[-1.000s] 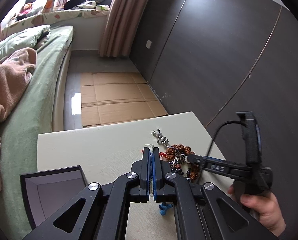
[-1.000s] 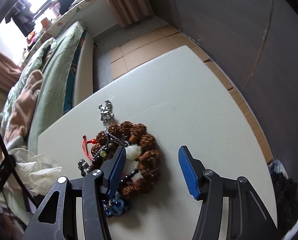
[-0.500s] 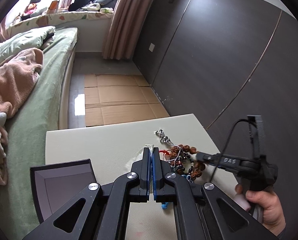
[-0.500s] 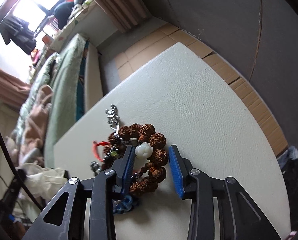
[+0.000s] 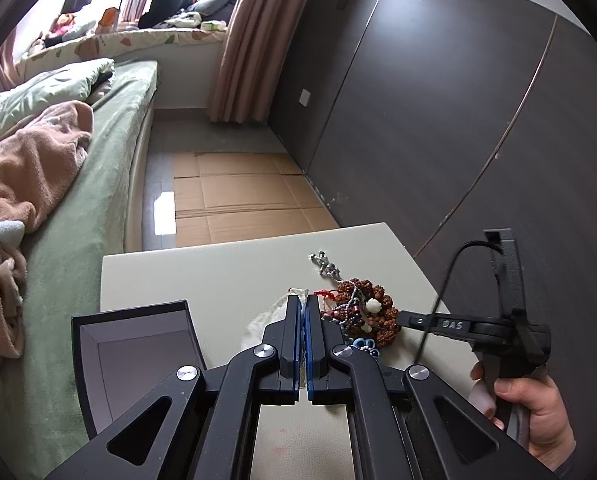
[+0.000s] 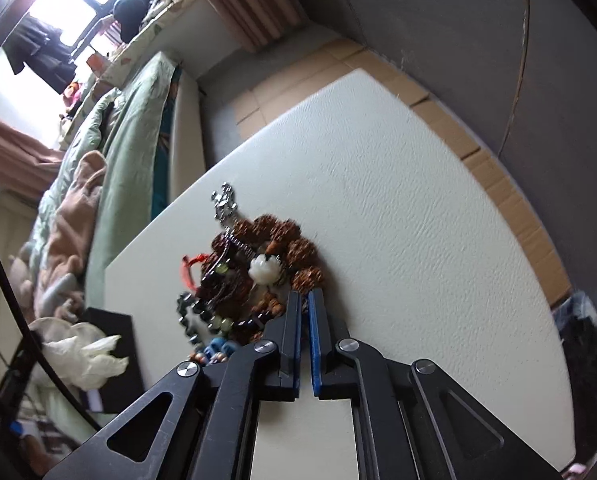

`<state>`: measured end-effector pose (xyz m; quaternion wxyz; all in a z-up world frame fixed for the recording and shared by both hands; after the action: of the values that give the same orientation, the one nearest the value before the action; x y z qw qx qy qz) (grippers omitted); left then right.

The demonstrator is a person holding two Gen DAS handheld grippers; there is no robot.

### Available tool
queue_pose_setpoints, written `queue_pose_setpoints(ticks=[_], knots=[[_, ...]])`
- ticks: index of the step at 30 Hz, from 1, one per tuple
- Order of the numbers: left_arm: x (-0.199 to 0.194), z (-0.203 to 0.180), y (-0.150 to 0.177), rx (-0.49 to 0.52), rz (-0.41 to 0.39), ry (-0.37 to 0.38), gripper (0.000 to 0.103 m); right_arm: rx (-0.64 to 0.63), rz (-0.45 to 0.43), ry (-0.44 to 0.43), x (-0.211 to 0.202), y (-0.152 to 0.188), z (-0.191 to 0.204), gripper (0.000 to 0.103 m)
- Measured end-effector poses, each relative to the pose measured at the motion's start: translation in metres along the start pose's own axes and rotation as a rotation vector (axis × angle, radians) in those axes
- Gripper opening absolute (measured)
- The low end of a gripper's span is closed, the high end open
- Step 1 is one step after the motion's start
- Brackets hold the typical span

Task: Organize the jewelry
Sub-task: 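Grasp the brown bead bracelet with the right tool while the left tool holds the white pouch, then drop the white pouch into the black box with the left tool while the right tool lifts the bracelet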

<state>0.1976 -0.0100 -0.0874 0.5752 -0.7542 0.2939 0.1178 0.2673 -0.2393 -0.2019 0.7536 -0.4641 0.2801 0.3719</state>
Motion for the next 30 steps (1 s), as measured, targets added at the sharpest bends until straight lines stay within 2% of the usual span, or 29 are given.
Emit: queue_pose_setpoints(ticks=[1, 2, 3, 7, 9, 16, 18, 20, 30], knots=[[0.000, 0.000, 0.000, 0.000, -0.001, 0.000, 0.001, -0.014, 0.007, 0.016, 0.001, 0.000, 0.000, 0.027], [0.000, 0.000, 0.000, 0.000, 0.000, 0.001, 0.001, -0.022, 0.014, 0.023, 0.003, 0.002, 0.002, 0.043], [0.000, -0.001, 0.000, 0.000, 0.000, 0.002, 0.001, -0.027, 0.014, 0.030, 0.004, 0.003, 0.004, 0.045], [0.002, -0.002, 0.000, 0.006, 0.002, 0.004, 0.001, -0.084, 0.013, 0.051, 0.008, 0.006, 0.009, 0.044], [0.003, -0.003, 0.000, 0.008, 0.003, 0.004, 0.001, -0.094, -0.002, 0.088, 0.012, 0.006, 0.008, 0.032], [0.002, -0.005, 0.003, 0.021, 0.011, 0.000, 0.001, -0.142, -0.048, 0.142, 0.017, 0.002, 0.014, 0.027], [0.001, -0.006, 0.004, 0.028, 0.012, -0.004, 0.001, -0.113, -0.041, 0.119, 0.014, 0.002, 0.011, 0.024], [0.000, -0.006, 0.005, 0.028, 0.010, -0.008, 0.001, -0.040, -0.034, 0.054, 0.007, 0.002, 0.004, 0.024], [-0.016, -0.003, 0.006, 0.020, -0.015, -0.024, 0.001, 0.017, -0.158, -0.169, -0.052, -0.003, 0.025, 0.023]])
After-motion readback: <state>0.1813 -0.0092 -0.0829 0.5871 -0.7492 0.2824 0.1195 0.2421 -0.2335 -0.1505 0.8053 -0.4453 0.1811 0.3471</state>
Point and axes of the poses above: each gripper's, at about its wrist camera, not at the fingertips, and x roughly the way its jaws point, z to its left, y to its underside, the point moved 5 cm from there along x, roughly the way its jaws point, and after that the axes turned 12 degrees about -z, right-handed, at the moved point
